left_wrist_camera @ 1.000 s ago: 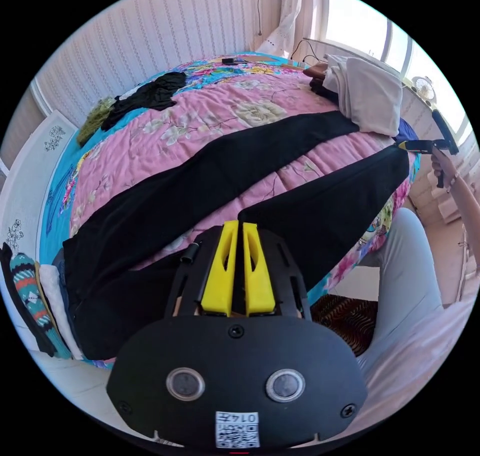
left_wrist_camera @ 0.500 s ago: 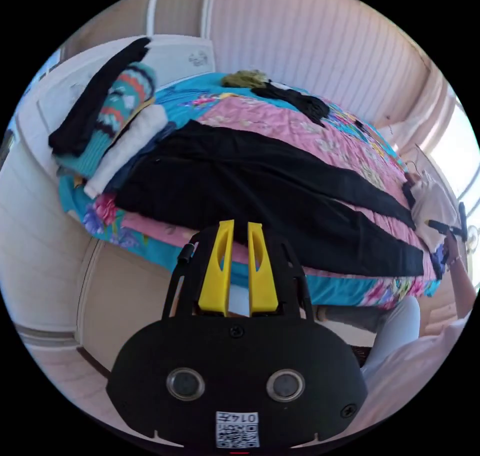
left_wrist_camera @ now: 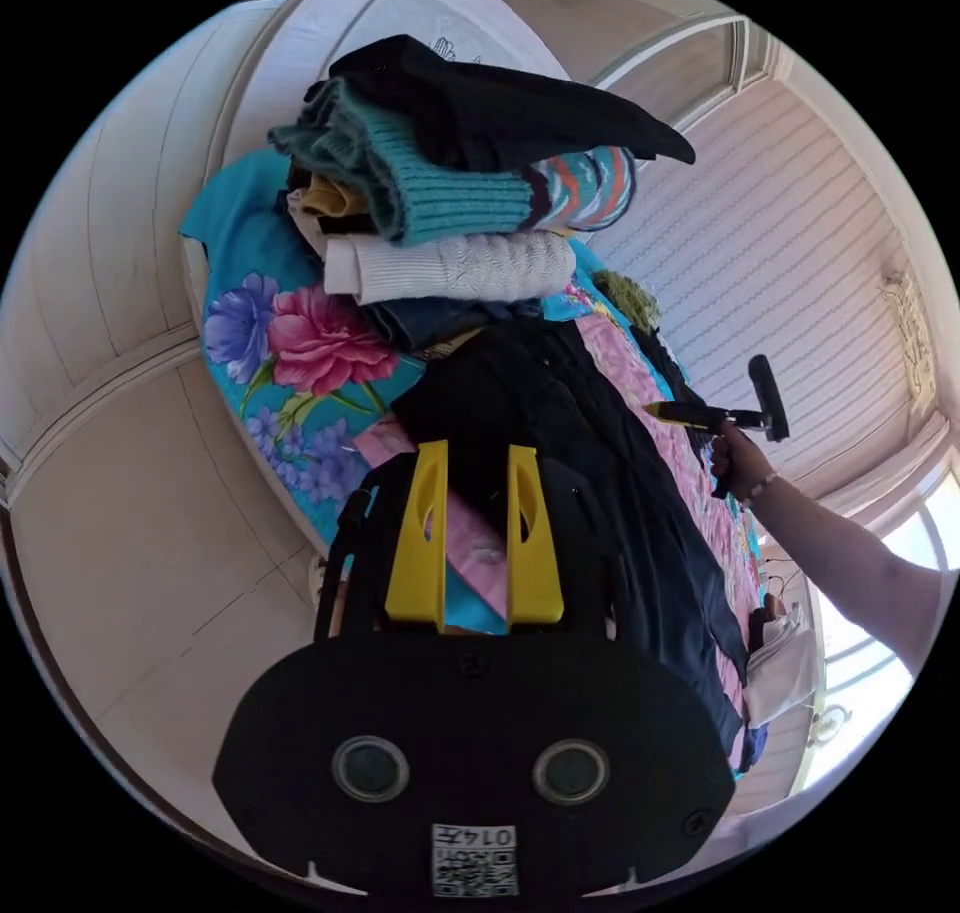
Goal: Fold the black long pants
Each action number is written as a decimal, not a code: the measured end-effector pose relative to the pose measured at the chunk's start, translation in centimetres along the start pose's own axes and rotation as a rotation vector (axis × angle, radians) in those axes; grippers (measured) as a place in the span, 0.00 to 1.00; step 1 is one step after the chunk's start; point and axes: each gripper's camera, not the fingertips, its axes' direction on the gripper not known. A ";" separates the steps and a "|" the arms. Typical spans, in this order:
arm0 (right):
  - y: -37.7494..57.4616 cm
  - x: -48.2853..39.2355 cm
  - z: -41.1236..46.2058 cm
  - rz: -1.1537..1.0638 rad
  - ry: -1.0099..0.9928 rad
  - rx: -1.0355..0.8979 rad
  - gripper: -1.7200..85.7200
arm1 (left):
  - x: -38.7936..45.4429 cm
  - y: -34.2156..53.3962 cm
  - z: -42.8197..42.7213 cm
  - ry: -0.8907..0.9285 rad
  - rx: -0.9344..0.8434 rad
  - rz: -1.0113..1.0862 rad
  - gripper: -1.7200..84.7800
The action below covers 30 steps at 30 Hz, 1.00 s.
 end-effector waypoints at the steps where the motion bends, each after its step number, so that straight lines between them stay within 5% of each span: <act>1: -1.8 0.1 2.5 0.019 -0.002 -0.087 0.17 | -0.4 -0.1 0.0 0.011 0.001 -0.006 0.10; 5: -3.7 -0.1 3.0 -0.039 -0.098 -0.117 0.08 | -2.7 -1.1 -1.2 0.101 0.032 -0.027 0.02; 10: -4.9 -3.0 -0.4 -0.268 0.070 -0.011 0.04 | -3.2 -2.9 -4.6 0.083 0.125 0.035 0.01; 15: -4.9 -0.2 3.2 -0.040 0.020 -0.103 0.06 | -5.6 -3.7 -2.4 -0.028 0.021 0.005 0.01; 18: 0.7 0.2 1.6 0.018 -0.024 0.012 0.09 | -5.2 -4.1 -3.7 -0.056 -0.007 0.036 0.01; 24: 27.5 2.4 -3.8 0.169 -0.165 0.262 0.08 | -4.8 -3.4 -4.5 -0.008 -0.127 0.057 0.01; 30: 61.8 4.9 -2.7 0.821 -0.298 0.326 0.09 | -4.1 -3.4 -5.2 0.070 -0.185 0.015 0.03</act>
